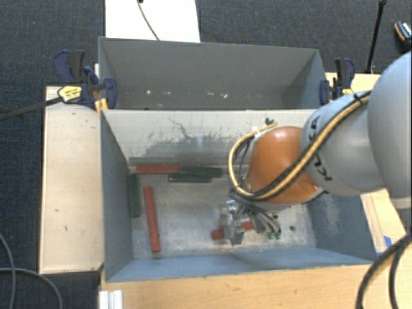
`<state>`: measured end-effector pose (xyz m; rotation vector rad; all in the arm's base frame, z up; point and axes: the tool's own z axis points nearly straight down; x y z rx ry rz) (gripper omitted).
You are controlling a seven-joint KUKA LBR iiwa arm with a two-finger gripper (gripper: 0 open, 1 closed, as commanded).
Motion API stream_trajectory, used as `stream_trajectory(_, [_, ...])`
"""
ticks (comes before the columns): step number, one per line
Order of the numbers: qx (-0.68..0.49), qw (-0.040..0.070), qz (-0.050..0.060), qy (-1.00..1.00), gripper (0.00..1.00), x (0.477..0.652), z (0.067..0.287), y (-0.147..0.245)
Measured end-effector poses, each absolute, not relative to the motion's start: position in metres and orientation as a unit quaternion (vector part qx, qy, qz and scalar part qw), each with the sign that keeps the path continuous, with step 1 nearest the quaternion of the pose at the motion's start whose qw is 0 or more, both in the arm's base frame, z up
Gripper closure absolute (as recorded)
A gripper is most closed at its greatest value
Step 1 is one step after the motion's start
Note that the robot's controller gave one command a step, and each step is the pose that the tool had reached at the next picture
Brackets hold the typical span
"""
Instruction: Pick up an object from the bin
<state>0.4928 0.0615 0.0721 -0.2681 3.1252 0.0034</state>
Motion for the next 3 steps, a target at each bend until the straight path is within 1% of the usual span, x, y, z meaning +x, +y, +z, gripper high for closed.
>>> stream_trajectory(1, [-0.098,0.001,0.000,0.995,1.00,0.499,0.211,0.082])
stream_trajectory(2, [-0.098,0.001,0.001,0.995,0.00,0.499,0.211,0.083])
stream_trajectory(3, [-0.044,-0.003,0.000,0.999,0.00,0.499,0.092,0.058])
